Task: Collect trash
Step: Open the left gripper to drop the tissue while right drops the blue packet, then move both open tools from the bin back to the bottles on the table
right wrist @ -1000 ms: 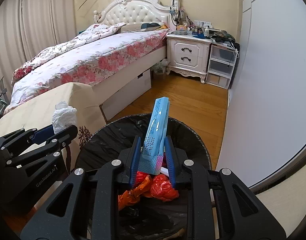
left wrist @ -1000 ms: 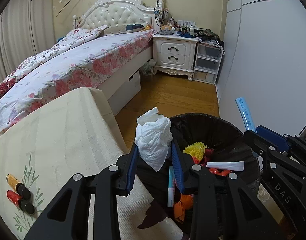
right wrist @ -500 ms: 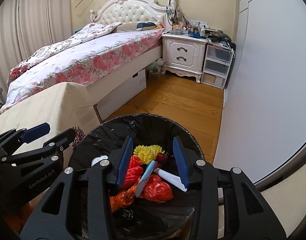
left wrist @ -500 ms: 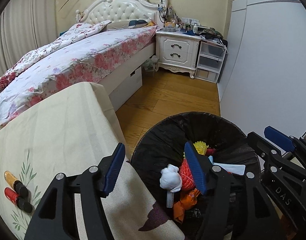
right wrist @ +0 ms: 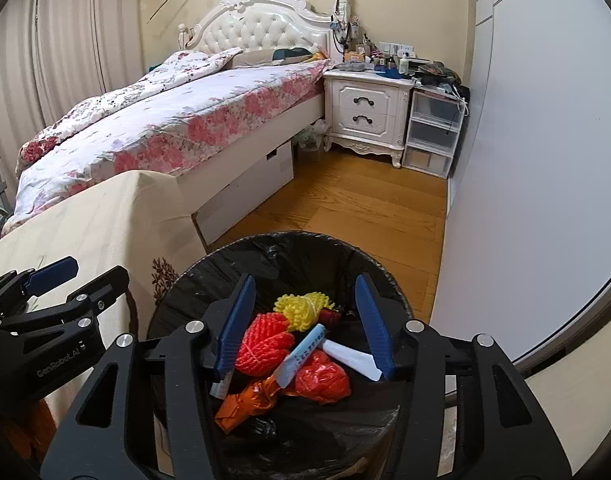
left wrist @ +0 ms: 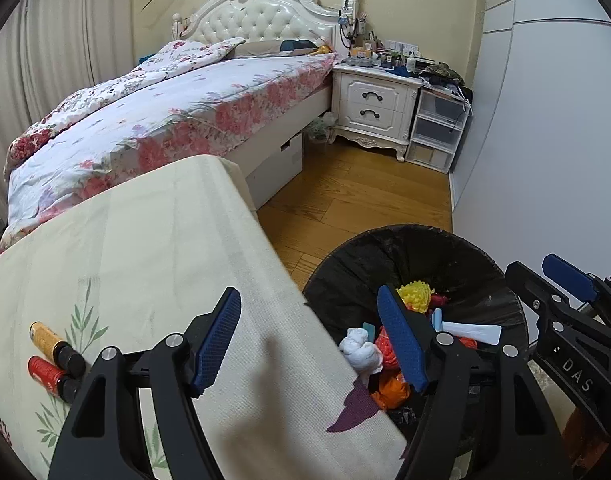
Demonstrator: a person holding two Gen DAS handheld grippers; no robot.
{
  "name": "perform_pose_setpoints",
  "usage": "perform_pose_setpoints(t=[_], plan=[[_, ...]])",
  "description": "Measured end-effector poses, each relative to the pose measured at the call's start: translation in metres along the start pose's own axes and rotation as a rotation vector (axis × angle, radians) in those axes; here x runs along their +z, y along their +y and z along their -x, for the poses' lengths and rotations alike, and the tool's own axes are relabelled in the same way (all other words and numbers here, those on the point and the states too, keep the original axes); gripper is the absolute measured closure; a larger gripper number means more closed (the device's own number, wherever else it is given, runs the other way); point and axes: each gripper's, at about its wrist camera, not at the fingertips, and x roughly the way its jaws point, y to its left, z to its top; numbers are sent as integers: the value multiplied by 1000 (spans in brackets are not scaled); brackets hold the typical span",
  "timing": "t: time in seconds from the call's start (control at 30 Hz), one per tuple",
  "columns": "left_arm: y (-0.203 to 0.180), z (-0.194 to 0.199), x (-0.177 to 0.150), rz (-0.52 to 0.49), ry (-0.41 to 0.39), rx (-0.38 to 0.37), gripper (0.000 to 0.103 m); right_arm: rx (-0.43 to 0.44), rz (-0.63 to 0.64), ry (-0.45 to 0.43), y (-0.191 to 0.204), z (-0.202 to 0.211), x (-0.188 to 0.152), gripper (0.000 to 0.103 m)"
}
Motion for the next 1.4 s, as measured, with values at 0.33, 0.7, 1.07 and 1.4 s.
perform_pose_setpoints(t=[0.33,0.7,1.07,1.4], plan=[[54,27,-22,98,15,109,34,80,89,29,50,4,-7,50],[115,42,-41,216,34,231,34,167,165,47,102,13,-11,50],[149,41,-59,261,85,263,33,201,226,62,134,15,-16,50],[171,55,-77,302,103,257,33,226,266,74,151,17,-24,50]])
